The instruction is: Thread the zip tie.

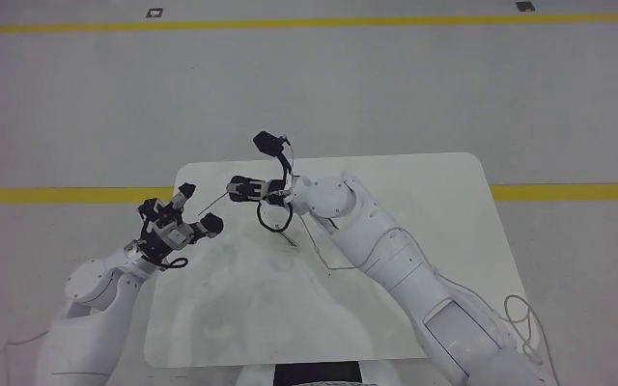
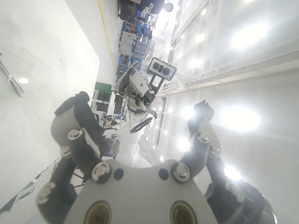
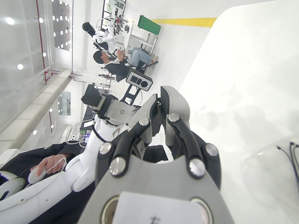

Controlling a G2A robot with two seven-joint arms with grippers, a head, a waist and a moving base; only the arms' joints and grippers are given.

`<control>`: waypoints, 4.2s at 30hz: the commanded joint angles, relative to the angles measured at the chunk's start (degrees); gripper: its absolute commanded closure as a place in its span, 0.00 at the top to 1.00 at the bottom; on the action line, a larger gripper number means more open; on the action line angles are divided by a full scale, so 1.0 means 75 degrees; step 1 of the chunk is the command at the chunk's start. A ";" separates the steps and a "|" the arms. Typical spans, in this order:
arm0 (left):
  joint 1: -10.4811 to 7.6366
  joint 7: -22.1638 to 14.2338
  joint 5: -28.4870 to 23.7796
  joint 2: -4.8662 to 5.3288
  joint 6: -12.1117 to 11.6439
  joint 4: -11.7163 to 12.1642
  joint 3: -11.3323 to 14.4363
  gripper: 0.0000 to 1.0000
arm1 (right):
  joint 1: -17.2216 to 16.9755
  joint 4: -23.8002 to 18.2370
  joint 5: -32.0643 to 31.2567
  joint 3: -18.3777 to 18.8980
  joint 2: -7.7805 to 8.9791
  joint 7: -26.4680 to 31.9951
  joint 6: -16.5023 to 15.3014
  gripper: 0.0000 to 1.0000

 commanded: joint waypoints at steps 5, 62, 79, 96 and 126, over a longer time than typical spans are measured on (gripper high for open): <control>-0.0046 0.0058 0.0707 0.0025 -0.0521 0.0015 0.0046 1.00 | -0.0077 -0.0226 -0.0197 0.0030 0.0050 0.0134 0.0305 0.00; -0.0272 -0.0017 0.0791 0.0075 -0.0564 0.0298 0.0397 0.20 | -0.0539 -0.0797 -0.0144 0.0067 0.0151 0.0090 0.0953 0.00; -0.0286 0.0089 0.0733 0.0098 -0.0505 0.0335 0.0425 0.15 | -0.0625 -0.1063 -0.0143 0.0065 0.0187 0.0092 0.0895 0.00; -0.0329 0.0006 0.0707 0.0123 -0.0498 0.0342 0.0490 0.05 | -0.0527 -0.0917 -0.0022 -0.0049 0.0148 0.0101 0.0893 0.00; -0.0328 -0.1664 0.0856 0.0339 -0.0359 0.0596 0.0023 0.00 | -0.1018 -0.1337 -0.0123 0.0948 0.0519 0.0128 0.1267 1.00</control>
